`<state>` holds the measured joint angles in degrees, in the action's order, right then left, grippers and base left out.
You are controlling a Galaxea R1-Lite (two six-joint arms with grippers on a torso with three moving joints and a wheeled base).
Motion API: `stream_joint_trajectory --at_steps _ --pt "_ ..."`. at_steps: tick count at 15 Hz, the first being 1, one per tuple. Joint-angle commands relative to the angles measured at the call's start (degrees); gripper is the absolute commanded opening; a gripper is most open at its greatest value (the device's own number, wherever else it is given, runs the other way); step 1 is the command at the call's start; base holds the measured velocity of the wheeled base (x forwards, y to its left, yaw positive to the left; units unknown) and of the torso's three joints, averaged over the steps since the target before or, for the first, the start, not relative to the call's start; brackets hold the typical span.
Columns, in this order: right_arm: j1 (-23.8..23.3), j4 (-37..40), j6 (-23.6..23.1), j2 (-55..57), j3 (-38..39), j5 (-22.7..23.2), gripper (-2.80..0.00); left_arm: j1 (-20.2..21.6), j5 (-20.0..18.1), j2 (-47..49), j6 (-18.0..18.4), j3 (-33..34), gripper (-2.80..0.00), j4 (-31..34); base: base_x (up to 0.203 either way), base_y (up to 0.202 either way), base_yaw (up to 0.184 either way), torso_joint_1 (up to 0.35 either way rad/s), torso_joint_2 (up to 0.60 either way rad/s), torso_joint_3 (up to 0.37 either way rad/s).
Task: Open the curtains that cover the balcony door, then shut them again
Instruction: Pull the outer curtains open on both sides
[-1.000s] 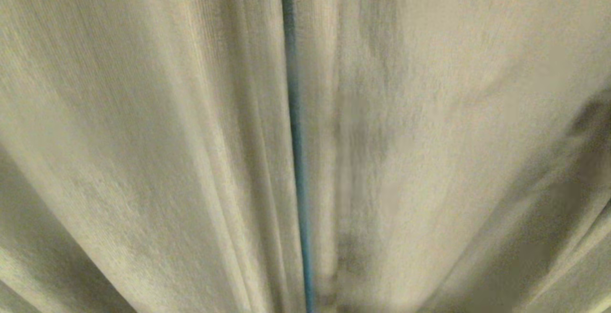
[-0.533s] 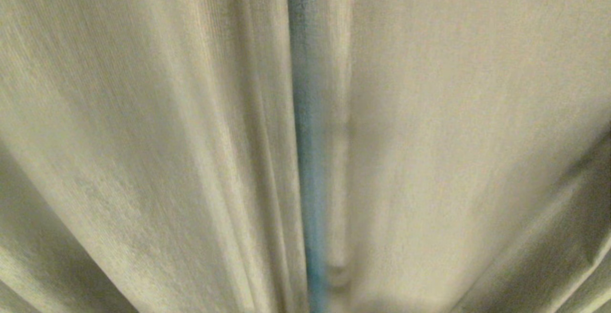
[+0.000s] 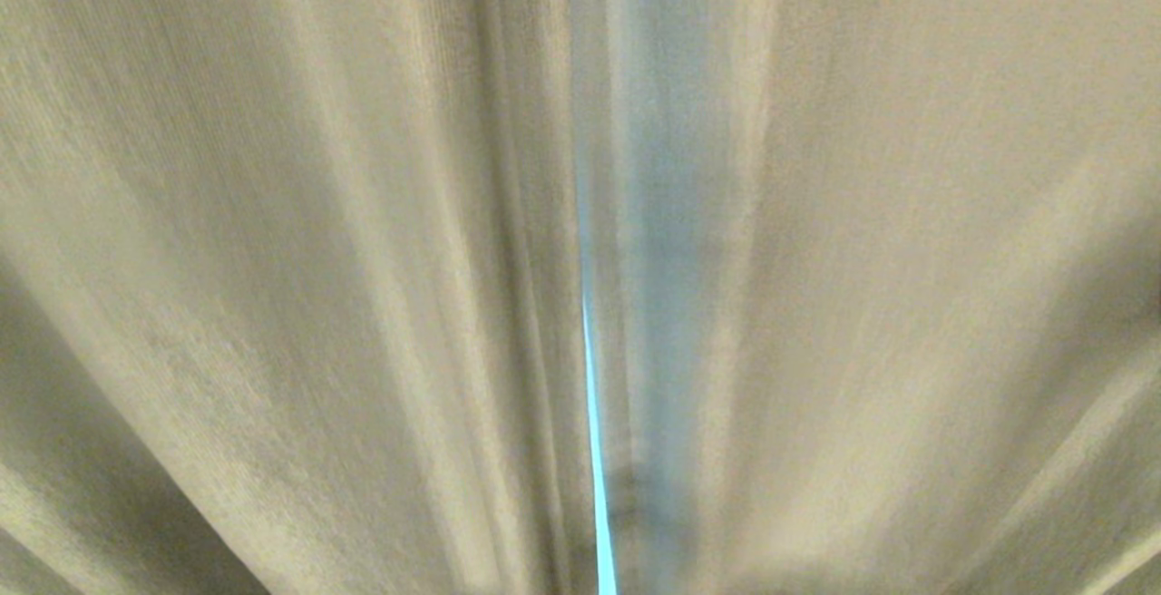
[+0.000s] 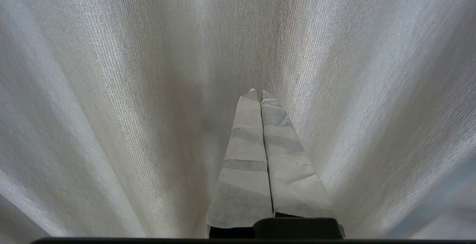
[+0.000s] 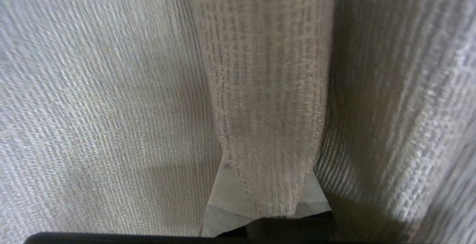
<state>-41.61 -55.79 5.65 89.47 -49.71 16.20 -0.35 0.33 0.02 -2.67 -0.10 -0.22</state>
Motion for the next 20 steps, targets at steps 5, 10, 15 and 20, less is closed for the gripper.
stream_joint_trajectory --at_steps 5,10,15,20 --pt "-6.5 0.0 0.2 8.1 -6.1 0.1 -2.8 0.0 0.0 0.0 -0.1 0.0 -2.8 0.0 0.0 0.0 0.0 0.0 0.0 0.0" --pt "-8.5 -0.2 0.0 10.5 -7.6 0.1 -2.8 0.0 0.0 0.0 -0.1 0.0 -2.8 0.0 0.0 0.0 0.0 0.0 0.0 0.0" --pt "-8.9 -0.1 0.0 10.5 -7.8 0.1 -2.8 0.0 0.0 0.0 -0.1 0.0 -2.8 0.0 0.0 0.0 0.0 0.0 0.0 0.0" --pt "-8.8 -0.2 -0.4 10.2 -7.6 1.8 -2.8 0.0 0.0 0.0 -0.1 0.0 -2.8 0.0 0.0 0.0 0.0 0.0 0.0 0.0"
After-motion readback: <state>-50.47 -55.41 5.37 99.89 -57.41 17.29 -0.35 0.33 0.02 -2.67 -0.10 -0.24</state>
